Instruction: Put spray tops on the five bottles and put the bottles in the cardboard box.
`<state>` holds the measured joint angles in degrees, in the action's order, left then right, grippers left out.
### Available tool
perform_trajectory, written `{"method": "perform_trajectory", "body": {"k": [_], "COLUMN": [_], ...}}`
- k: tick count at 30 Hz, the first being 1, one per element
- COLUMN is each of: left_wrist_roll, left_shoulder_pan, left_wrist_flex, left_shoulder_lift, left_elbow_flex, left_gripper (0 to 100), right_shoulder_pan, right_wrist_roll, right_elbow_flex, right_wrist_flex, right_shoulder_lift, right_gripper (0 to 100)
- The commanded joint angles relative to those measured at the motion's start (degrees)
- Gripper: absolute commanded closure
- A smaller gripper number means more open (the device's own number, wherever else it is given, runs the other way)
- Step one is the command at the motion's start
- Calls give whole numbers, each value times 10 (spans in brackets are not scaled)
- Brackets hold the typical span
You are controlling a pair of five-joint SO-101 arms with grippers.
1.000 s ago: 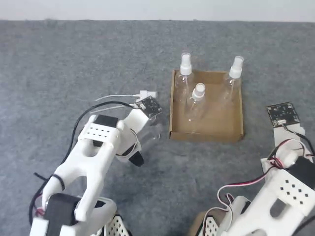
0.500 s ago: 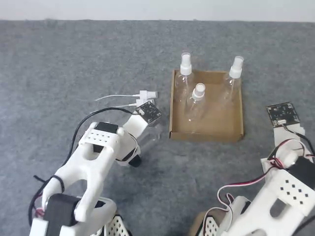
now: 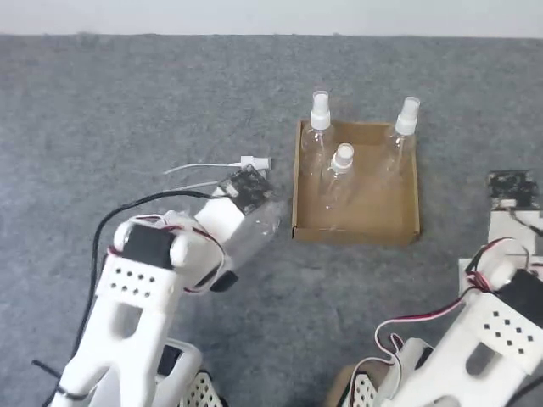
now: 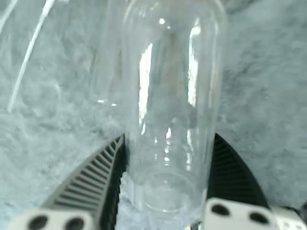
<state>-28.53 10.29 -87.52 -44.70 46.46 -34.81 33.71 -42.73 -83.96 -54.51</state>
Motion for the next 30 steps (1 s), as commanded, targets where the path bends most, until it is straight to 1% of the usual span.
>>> {"method": "perform_trajectory", "body": {"k": [1, 6, 8, 10, 15, 19, 23, 27, 30], "left_wrist_roll": [34, 94, 111, 119, 118, 128, 144, 186, 219], "left_shoulder_pan": [71, 227, 273, 302, 359, 389, 406, 423, 421], "left_wrist_flex": [-39, -25, -2, 36, 108, 149, 155, 156, 155], "left_shoulder_lift": [-27, -17, 15, 68, 230, 354, 457, 524, 556], "left_elbow_flex": [-63, -80, -80, -85, -145, -218, -299, -366, -402], "left_gripper": [797, 797, 797, 797, 797, 797, 795, 789, 749], "right_shoulder_pan": [-20, -76, -102, -130, -173, -183, -183, -183, -183], "right_wrist_roll": [-11, -11, -10, -9, -8, 11, 16, 17, 17], "right_elbow_flex": [72, 206, 276, 343, 469, 525, 533, 533, 533], "right_wrist_flex": [15, 16, 13, 10, -7, -33, -31, -30, -29], "right_shoulder_lift": [51, 196, 254, 306, 414, 465, 473, 474, 477], "right_gripper": [702, 702, 702, 702, 702, 702, 702, 702, 702]}}
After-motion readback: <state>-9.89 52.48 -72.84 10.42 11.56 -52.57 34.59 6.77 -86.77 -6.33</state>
